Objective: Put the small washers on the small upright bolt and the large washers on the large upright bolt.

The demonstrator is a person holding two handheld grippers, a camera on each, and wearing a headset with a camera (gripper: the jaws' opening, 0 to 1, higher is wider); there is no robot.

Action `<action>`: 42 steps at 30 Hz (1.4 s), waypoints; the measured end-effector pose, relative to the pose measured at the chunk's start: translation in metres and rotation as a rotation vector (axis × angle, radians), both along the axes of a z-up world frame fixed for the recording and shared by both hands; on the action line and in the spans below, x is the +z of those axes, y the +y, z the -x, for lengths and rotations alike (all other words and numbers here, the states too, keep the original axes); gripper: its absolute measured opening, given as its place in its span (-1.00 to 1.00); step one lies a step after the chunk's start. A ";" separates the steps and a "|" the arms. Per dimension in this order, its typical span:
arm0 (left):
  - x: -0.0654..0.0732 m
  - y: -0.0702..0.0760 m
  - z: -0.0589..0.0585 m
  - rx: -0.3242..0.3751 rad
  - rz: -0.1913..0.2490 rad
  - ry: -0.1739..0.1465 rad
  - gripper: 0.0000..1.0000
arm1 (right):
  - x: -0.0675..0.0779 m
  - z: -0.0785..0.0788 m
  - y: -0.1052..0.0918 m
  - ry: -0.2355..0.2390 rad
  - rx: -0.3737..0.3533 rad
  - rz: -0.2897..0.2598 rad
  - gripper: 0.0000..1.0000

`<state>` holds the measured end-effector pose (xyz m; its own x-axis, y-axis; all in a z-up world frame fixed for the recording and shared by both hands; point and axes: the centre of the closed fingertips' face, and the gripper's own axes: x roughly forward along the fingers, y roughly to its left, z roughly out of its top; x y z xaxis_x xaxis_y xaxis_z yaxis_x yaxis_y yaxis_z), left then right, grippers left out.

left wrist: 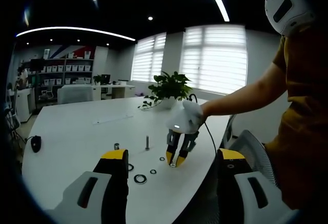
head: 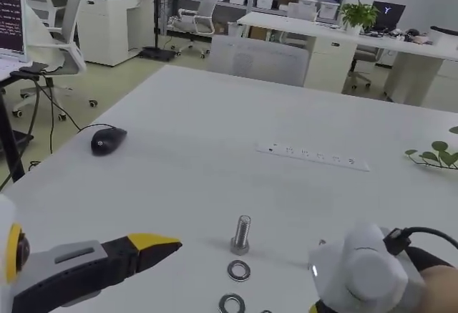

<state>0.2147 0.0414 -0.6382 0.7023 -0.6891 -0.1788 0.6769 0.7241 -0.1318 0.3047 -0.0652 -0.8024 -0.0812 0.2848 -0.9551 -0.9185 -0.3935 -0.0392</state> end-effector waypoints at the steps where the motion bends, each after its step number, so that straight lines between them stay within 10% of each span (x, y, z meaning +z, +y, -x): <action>1: 0.000 0.000 0.000 0.000 0.001 -0.001 0.40 | 0.003 -0.002 0.000 -0.004 -0.001 -0.003 -0.77; 23: 0.001 -0.003 0.000 -0.008 -0.004 0.002 0.39 | 0.079 -0.118 -0.001 -0.177 -0.098 -0.011 -0.77; 42: -0.002 0.000 -0.004 0.003 0.000 0.020 0.38 | 0.051 -0.129 0.013 -0.129 -0.086 0.054 -0.76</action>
<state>0.2187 0.0414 -0.6404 0.7004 -0.6871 -0.1934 0.6721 0.7260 -0.1453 0.4333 -0.0526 -0.7517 0.0657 0.2335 -0.9701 -0.9377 -0.3180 -0.1400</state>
